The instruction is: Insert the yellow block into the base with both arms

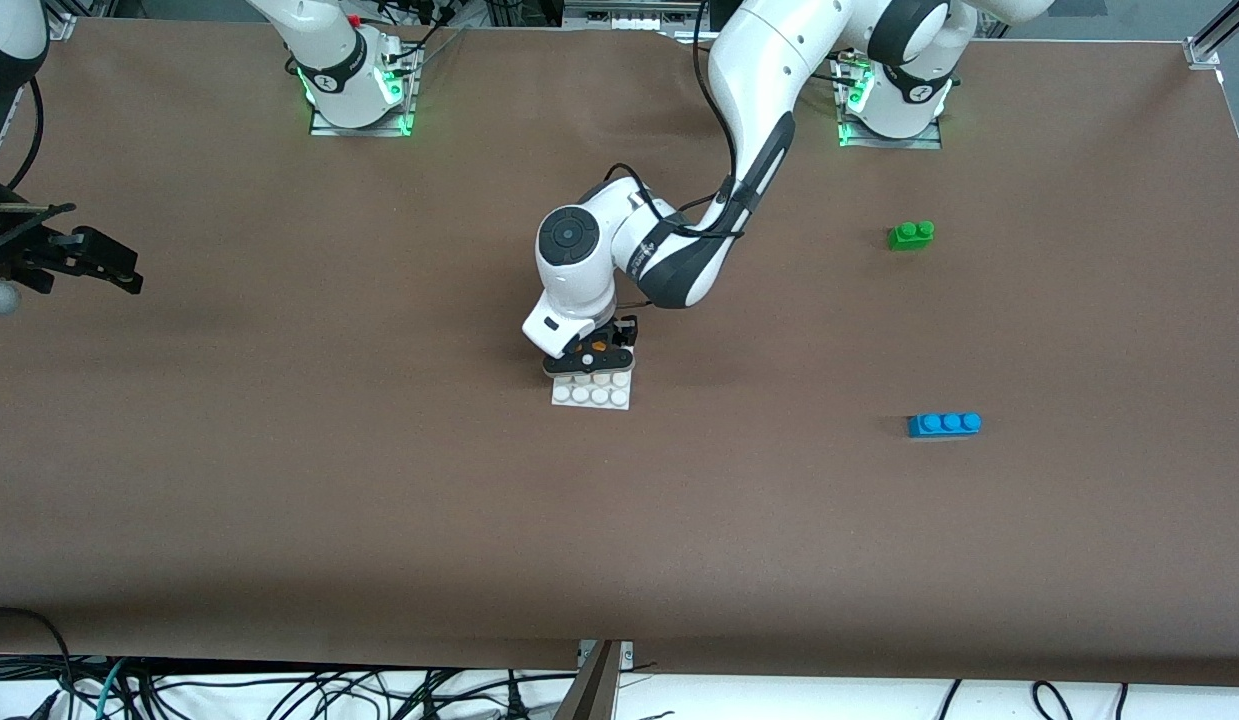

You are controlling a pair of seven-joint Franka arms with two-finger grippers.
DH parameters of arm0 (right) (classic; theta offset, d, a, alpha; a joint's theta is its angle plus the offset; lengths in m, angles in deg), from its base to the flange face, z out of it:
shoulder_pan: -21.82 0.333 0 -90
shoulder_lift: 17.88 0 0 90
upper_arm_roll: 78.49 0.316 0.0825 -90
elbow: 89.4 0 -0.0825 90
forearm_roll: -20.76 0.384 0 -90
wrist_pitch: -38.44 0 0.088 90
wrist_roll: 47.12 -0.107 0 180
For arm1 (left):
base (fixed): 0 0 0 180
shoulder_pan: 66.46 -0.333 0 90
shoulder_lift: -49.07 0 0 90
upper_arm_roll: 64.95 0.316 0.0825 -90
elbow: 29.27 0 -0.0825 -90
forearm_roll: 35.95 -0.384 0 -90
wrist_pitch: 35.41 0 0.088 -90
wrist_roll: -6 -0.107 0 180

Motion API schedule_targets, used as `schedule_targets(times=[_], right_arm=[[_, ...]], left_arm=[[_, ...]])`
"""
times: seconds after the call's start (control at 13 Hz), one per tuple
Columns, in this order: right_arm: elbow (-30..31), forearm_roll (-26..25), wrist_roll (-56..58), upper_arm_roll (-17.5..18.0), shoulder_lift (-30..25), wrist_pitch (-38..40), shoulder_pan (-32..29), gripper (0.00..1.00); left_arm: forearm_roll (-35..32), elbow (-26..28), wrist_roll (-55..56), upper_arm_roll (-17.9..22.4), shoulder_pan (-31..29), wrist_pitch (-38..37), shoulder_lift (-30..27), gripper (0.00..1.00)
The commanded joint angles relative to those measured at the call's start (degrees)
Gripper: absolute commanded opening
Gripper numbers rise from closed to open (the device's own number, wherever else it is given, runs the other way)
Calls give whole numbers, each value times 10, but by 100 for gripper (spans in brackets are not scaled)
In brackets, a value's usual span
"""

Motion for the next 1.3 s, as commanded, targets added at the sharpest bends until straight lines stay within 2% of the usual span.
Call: schedule_targets(times=[0.0, 0.23, 0.46, 0.54, 0.92, 1.07, 1.23], right_arm=[[-6, 0, 10, 3, -2, 8, -6, 100], [-6, 0, 10, 3, -1, 7, -6, 100], [-21, -1, 11, 3, 6, 8, -6, 100], [-24, 0, 11, 3, 7, 9, -6, 100], [-24, 0, 11, 3, 7, 9, -6, 100], [-24, 0, 11, 3, 7, 9, -6, 100], [-24, 0, 11, 3, 8, 9, -6, 100]], left_arm=[[-10, -13, -4, 1, 1, -13, 12, 17], [-9, -18, -4, 1, 0, -7, 17, 22], [-9, -22, -3, 1, -4, -1, 17, 88], [-8, -23, -2, 1, -5, -2, 15, 100], [13, -27, -4, -3, -22, -36, 5, 100], [16, -74, -4, -3, -38, -102, -6, 100], [55, -99, -4, -3, -69, -148, -37, 100]])
